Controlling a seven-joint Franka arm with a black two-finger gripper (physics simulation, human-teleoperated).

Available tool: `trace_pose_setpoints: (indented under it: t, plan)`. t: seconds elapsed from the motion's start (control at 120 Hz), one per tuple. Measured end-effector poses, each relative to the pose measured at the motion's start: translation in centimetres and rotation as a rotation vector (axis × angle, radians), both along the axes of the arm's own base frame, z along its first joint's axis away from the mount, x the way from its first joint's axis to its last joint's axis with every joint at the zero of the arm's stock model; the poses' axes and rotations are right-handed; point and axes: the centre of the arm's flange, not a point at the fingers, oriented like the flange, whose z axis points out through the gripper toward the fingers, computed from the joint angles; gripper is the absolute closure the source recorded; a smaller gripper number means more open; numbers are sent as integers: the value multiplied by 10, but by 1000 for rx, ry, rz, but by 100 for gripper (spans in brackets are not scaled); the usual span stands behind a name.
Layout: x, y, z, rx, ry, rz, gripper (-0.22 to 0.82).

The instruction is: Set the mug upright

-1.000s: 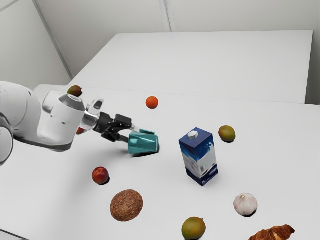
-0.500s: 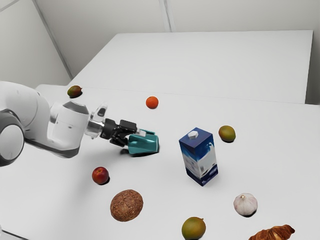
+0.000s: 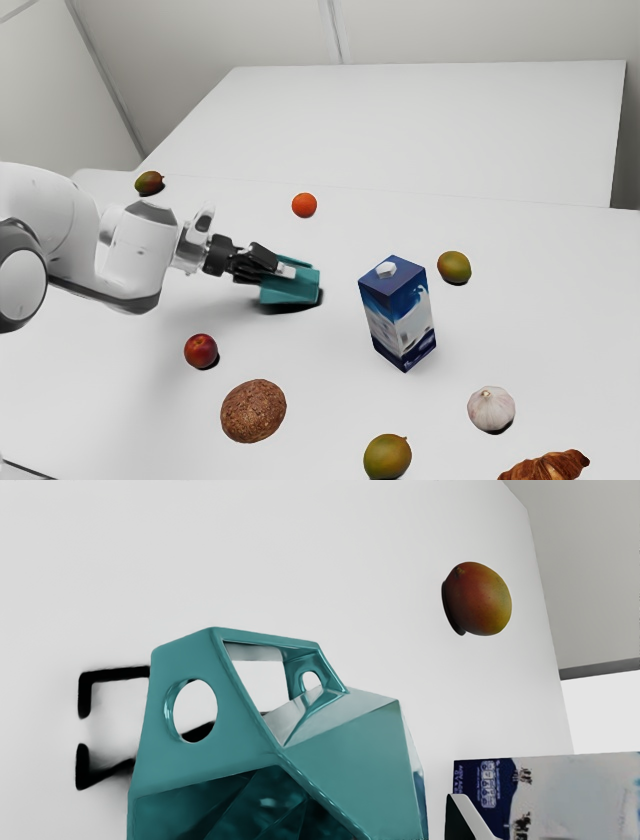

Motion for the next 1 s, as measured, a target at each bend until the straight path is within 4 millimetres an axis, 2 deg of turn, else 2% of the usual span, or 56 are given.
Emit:
trace_pose_setpoints:
  t: [0.108,0.242,0.475,0.592,0.783,0.867,1.0]
  plan:
    - [2,-1,4,1,-17,-5,70]
    - [4,-2,11,-4,-42,4,74]
    - [7,-11,73,56,-166,-31,78]
    - [3,-26,110,295,-204,-195,78]
    - [10,-42,138,796,-207,-480,79]
    - [13,-50,136,944,-188,-549,79]
    - [20,-56,115,1079,-128,-590,79]
